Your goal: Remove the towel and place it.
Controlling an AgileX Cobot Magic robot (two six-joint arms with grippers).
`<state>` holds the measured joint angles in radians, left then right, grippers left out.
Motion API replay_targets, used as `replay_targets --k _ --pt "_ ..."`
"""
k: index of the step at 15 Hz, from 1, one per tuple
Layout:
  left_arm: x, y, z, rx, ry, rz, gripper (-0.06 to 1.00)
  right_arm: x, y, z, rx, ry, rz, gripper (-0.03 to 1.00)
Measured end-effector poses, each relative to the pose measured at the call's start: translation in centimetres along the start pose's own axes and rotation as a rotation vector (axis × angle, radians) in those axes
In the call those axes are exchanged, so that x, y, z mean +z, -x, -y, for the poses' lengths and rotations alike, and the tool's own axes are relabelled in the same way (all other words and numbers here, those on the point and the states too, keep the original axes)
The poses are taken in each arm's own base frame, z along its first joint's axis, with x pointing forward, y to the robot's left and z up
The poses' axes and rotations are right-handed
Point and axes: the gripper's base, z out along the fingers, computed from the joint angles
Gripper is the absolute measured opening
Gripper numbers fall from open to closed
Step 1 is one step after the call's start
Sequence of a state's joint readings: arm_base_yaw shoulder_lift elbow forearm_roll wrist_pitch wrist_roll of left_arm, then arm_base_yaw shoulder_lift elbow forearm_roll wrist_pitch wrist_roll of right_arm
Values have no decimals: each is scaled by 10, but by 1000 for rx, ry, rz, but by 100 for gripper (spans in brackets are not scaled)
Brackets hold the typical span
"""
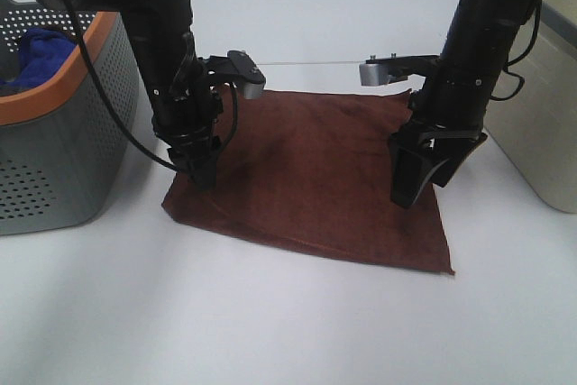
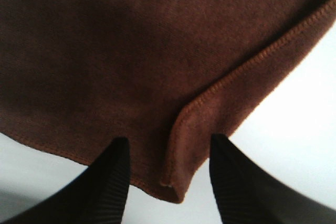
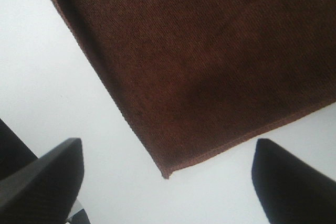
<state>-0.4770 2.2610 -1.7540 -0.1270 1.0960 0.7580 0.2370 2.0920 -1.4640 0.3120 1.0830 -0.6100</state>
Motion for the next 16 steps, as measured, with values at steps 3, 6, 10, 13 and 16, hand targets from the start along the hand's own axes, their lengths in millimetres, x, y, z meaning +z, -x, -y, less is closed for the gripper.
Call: replay_targets --k 3,6,10,13,16 --pt "0 2 -2 -1 22 23 47 0 0 0 20 0 0 76" --pt "0 5 0 30 26 26 69 -5 0 -1 33 -5 10 76" --pt "-2 8 3 29 22 26 98 -35 0 -11 65 -35 83 76" --pt "-37 21 -2 -9 32 49 99 -64 -2 -22 175 -54 156 76" --pt "-91 43 -10 -96 119 216 99 -117 0 -37 260 -88 311 76"
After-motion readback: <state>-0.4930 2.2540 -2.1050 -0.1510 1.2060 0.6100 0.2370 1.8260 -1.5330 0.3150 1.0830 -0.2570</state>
